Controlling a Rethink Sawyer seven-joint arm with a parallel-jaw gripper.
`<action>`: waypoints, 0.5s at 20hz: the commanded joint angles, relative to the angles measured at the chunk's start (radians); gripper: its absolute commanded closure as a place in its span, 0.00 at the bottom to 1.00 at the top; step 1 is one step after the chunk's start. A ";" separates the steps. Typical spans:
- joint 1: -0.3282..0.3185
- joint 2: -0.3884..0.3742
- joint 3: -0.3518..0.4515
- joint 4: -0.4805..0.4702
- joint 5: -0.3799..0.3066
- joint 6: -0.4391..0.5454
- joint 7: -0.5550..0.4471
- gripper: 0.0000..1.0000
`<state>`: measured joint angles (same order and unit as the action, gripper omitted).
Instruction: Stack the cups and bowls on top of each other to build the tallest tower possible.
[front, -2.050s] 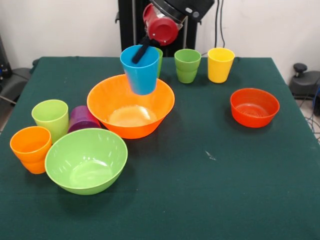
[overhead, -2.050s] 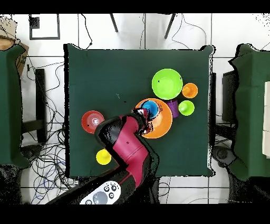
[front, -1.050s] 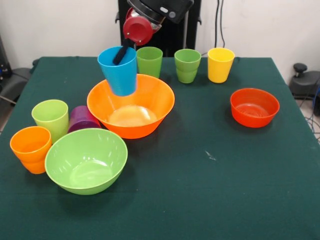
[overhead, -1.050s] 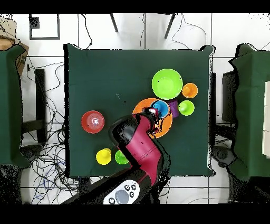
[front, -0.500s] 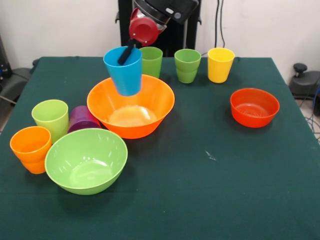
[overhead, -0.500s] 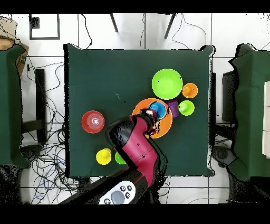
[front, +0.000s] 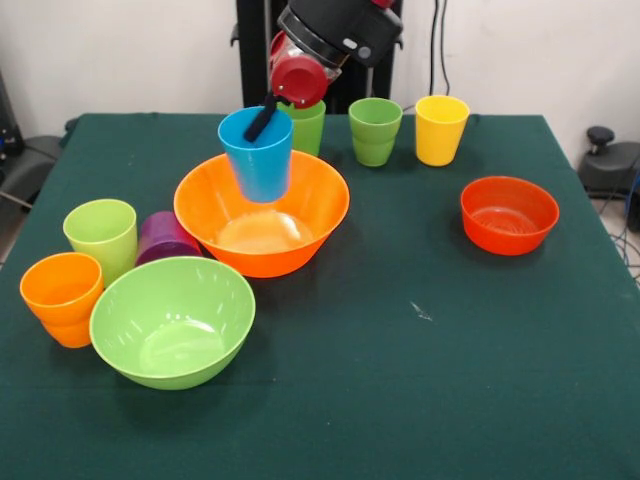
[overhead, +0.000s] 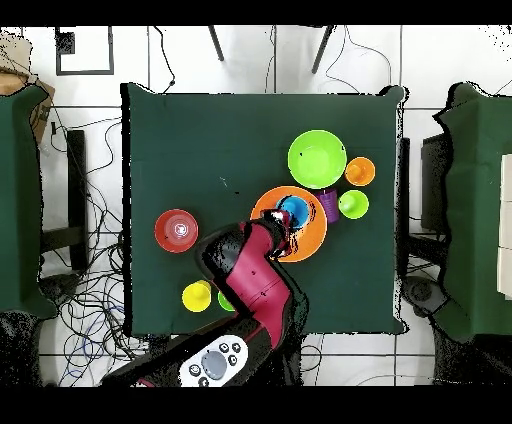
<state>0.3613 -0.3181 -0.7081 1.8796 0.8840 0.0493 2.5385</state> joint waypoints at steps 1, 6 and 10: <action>-0.002 0.065 0.158 0.027 0.000 -0.090 0.217 1.00; 0.001 0.076 0.154 0.028 0.004 -0.117 0.213 1.00; 0.014 0.084 0.139 0.026 0.018 -0.109 0.210 1.00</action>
<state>0.3629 -0.2726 -0.7075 1.8806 0.8842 -0.0503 2.5385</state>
